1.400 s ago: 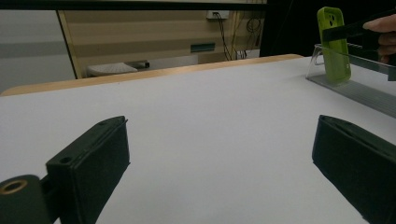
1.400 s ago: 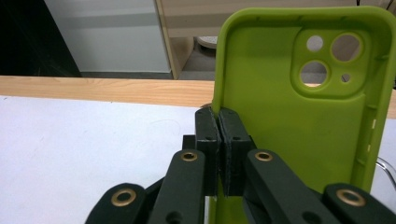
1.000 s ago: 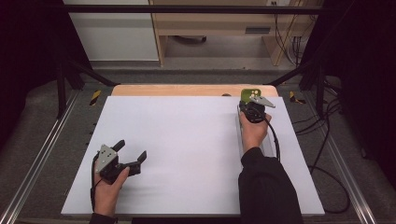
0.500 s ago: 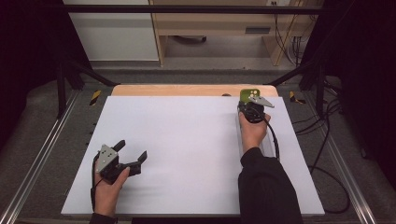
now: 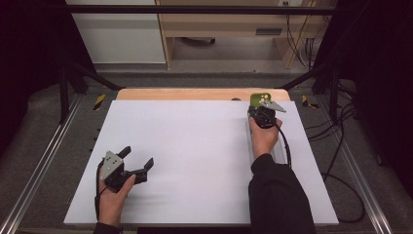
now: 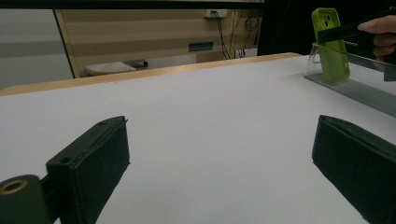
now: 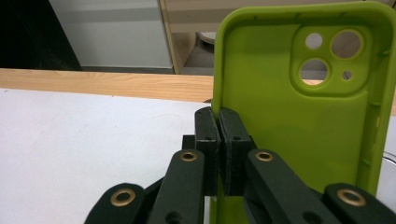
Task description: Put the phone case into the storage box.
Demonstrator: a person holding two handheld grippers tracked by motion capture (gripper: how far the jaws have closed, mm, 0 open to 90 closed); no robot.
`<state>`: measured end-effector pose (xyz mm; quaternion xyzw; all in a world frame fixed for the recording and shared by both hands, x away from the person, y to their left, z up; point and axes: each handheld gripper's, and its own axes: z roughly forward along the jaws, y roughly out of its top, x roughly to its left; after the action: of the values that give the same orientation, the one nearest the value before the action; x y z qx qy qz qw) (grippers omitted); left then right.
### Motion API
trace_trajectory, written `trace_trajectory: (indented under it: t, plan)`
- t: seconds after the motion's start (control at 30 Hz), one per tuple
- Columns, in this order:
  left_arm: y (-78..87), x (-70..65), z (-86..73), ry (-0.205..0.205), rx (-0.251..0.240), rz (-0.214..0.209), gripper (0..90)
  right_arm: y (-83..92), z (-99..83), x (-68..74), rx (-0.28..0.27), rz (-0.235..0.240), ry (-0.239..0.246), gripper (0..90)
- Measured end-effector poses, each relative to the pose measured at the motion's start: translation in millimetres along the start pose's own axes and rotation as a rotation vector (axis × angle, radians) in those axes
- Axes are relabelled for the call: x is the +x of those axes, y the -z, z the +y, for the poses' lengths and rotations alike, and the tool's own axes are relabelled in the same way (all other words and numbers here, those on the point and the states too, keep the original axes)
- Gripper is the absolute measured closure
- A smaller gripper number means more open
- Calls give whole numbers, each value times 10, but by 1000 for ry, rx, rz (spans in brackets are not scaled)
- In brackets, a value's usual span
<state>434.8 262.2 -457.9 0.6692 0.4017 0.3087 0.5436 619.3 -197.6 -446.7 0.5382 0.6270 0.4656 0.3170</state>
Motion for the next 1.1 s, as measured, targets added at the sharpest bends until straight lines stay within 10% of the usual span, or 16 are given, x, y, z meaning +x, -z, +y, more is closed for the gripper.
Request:
trace_trajectory:
  t: [1.1]
  plan:
    - [-2,-6,0,-2,1,-1,36,-15,-6,-19,6,12,3,873]
